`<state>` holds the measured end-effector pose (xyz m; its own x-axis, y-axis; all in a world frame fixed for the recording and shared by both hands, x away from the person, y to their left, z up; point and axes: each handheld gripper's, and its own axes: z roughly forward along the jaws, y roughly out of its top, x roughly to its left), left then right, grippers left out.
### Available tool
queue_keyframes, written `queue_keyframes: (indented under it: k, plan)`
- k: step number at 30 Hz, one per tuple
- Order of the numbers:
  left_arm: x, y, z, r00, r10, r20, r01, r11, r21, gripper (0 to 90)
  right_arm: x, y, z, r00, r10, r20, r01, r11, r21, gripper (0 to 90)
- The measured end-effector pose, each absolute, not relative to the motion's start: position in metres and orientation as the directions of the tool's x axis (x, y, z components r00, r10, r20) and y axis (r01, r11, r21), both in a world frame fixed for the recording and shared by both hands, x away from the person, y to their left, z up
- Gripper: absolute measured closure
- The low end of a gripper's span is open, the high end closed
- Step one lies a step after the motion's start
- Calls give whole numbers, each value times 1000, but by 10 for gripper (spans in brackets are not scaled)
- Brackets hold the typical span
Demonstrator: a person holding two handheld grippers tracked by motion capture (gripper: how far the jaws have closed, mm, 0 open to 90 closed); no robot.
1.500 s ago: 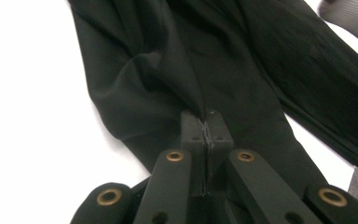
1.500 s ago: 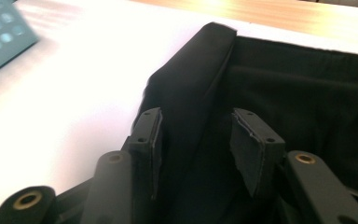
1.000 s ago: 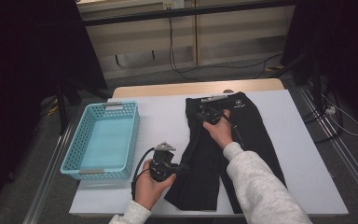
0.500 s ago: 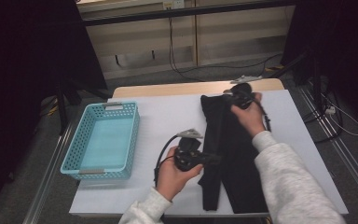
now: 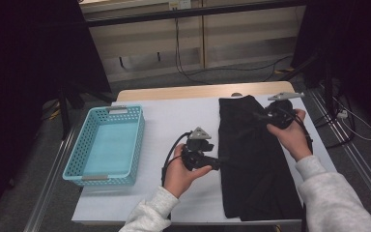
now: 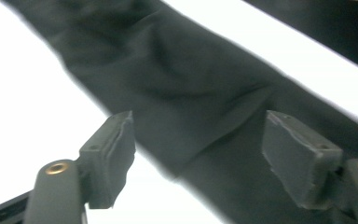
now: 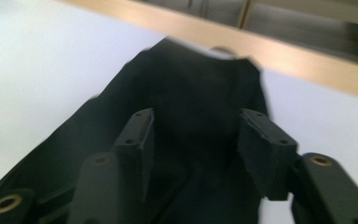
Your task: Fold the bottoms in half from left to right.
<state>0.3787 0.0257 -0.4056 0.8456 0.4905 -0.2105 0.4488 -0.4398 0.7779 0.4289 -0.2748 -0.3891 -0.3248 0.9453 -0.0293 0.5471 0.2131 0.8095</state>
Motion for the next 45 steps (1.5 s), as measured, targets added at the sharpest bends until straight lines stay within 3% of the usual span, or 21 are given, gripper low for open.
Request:
queue_keyframes:
  k: [9,20,28,36,45]
  plan:
    - [389,74,-430,807,578,-118,455,-483,748,185,364,-270,-429,-379,925,12,576,226,786,352]
    - [384,88,-438,798,598,-73,447,-507,737,165,311,-281,-447,-358,934,20,614,220,758,463]
    - [386,89,-442,800,598,-48,440,-530,725,159,296,-275,-453,-382,923,41,626,225,747,516]
    - [385,98,-438,786,617,-47,446,-511,735,156,285,-276,-449,-376,924,66,626,201,754,513]
    - [379,98,-436,788,614,-43,439,-511,739,153,282,-268,-458,-388,920,54,665,239,707,556]
